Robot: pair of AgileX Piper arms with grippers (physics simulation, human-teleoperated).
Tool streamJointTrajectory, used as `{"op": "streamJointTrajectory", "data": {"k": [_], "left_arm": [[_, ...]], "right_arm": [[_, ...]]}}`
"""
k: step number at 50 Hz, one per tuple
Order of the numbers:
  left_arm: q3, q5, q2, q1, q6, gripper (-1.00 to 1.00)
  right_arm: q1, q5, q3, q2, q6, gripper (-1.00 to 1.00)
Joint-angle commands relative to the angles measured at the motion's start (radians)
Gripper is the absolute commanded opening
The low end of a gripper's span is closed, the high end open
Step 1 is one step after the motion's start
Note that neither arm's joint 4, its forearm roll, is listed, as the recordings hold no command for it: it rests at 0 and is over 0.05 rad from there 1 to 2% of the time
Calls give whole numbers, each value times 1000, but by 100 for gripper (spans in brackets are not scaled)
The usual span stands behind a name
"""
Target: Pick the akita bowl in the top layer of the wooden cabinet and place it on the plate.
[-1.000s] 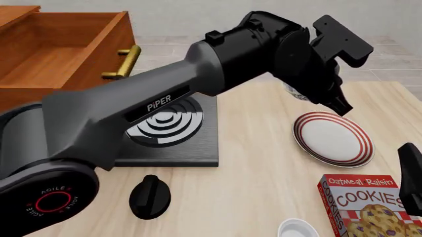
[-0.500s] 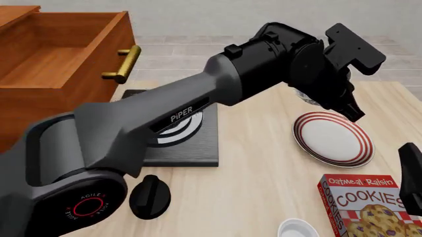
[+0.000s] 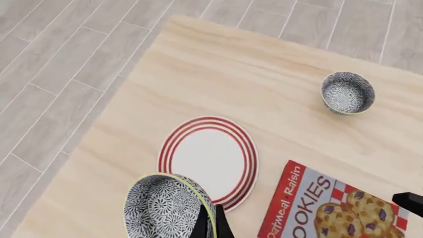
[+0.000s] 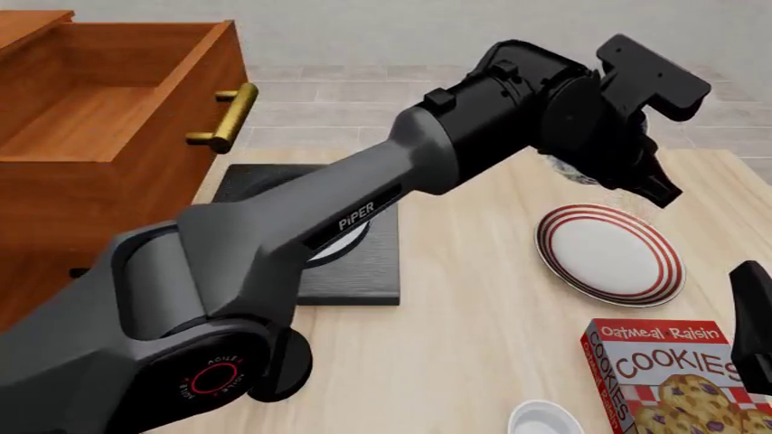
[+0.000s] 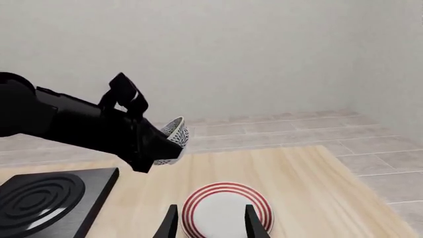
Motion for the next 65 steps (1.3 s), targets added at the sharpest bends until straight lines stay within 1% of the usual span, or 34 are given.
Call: {"op": "streamJointTrajectory", "data": {"k": [1,2,4,8,11,13,14,16,18,20,21,23,25,27,31,33,35,36,37,39,42,46,52,56,59,65], "left_arm": [[14,-56,-19,-4,-26,-100],[13,-62,-21,-12,-39,-100],[18,-71,-22,-15,-42,-100],[44,-109,-42,-27,-74,-100],[49,-121,-45,-33,-74,-100],[34,-121,-40,-35,-82,-100],[17,-120,-35,-45,-102,-100],[-15,-110,-18,-49,-118,-100],[-74,-86,19,-57,-115,-100],[-126,-65,47,-67,-123,-100],[-172,-41,75,-74,-132,-100],[-227,-17,106,-78,-137,-100],[-256,-3,127,-80,-144,-100],[-252,-10,130,-83,-153,-100],[-302,5,164,-94,-163,-100],[-311,6,173,-97,-173,-100],[-241,-38,147,-94,-179,-100],[-171,-80,117,-91,-178,-100],[-137,-98,101,-91,-178,-100],[-90,-126,84,-89,-178,-100],[-50,-152,75,-85,-180,-100],[-8,-181,69,-85,-191,-100],[52,-223,63,-73,-188,-100],[55,-231,81,-65,-187,-100],[84,-253,85,-62,-176,-100],[90,-263,92,-58,-173,-100]], "right_arm": [[-2,-1,1,0,5,100],[-3,-2,1,0,6,100],[-3,-2,2,0,7,100],[-5,-2,2,0,9,100],[-5,-1,2,0,11,100],[-6,-1,1,0,11,100],[-6,-1,1,0,13,100],[-7,0,1,0,15,100],[-7,0,1,0,16,100],[-8,0,1,0,17,100],[-8,1,1,0,18,100],[-8,1,1,0,19,100],[-9,1,1,0,20,100],[-10,1,1,0,22,100],[-12,1,0,0,26,100],[-9,1,0,0,25,100],[-6,1,0,0,27,100],[-6,1,0,0,28,100],[-6,1,0,0,28,100],[-6,1,0,0,30,100],[-7,0,0,0,33,100],[-5,-1,1,0,36,100],[-9,-2,2,0,42,100],[-10,-5,4,0,46,100],[-11,-7,5,0,50,100],[-10,-8,7,0,54,100]]}}
